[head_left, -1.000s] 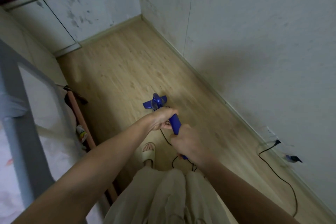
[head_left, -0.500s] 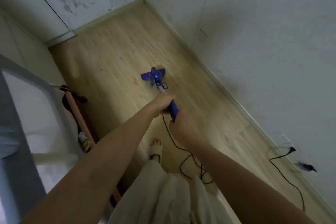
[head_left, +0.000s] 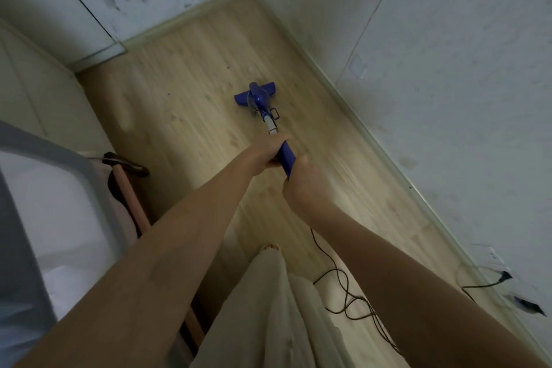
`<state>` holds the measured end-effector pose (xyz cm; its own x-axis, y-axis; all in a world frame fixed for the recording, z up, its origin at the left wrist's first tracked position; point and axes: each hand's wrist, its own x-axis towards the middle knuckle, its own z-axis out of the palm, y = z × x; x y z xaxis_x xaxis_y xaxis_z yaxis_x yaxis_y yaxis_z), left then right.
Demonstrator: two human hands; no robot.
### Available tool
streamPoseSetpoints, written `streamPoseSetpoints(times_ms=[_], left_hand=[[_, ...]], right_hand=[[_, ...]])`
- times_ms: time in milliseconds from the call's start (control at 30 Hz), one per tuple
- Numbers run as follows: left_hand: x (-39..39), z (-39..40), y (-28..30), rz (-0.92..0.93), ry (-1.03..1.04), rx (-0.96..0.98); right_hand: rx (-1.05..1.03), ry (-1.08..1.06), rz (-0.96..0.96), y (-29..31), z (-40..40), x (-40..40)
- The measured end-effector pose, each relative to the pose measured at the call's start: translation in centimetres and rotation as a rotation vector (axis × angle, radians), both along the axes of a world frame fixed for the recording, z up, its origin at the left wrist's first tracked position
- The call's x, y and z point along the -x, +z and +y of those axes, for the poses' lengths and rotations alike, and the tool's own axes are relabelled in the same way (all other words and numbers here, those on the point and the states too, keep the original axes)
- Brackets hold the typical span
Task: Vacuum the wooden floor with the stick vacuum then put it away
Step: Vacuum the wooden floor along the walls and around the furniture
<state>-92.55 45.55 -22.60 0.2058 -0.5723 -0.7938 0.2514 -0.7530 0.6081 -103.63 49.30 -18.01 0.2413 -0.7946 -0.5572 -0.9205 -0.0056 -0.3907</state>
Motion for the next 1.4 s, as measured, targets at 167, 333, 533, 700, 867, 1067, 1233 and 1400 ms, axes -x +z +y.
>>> streamPoseSetpoints(times_ms=[167,333,533,700,867,1067,1233,1400], left_hand=[[-0.8,-0.6,0.1,-0.015,-0.098,-0.017],[0.9,-0.8,0.7,-0.017,-0.139,-0.045],[4.1,2.3,1.3,0.005,-0.153,-0.051],[8.5,5.9,2.4,0.04,-0.164,-0.06],[14.5,10.2,3.7,0.057,-0.141,-0.081],[21.6,14.5,5.3,0.149,-0.04,-0.058],[25.1,16.3,6.9,0.241,-0.047,-0.041],[25.0,16.2,7.4,0.192,-0.138,-0.085]], right_hand=[[-0.129,-0.056,-0.043,0.4,-0.4,-0.6],[-0.147,-0.121,-0.048,0.7,-0.3,0.9],[-0.145,-0.088,-0.024,1.3,2.5,4.4],[-0.188,-0.083,-0.004,2.9,5.7,8.9],[-0.2,-0.035,0.036,4.3,9.7,14.9],[-0.227,0.022,0.067,7.7,13.0,21.7],[-0.237,0.018,0.075,9.7,14.1,25.6],[-0.236,-0.086,0.008,9.2,15.3,25.3]])
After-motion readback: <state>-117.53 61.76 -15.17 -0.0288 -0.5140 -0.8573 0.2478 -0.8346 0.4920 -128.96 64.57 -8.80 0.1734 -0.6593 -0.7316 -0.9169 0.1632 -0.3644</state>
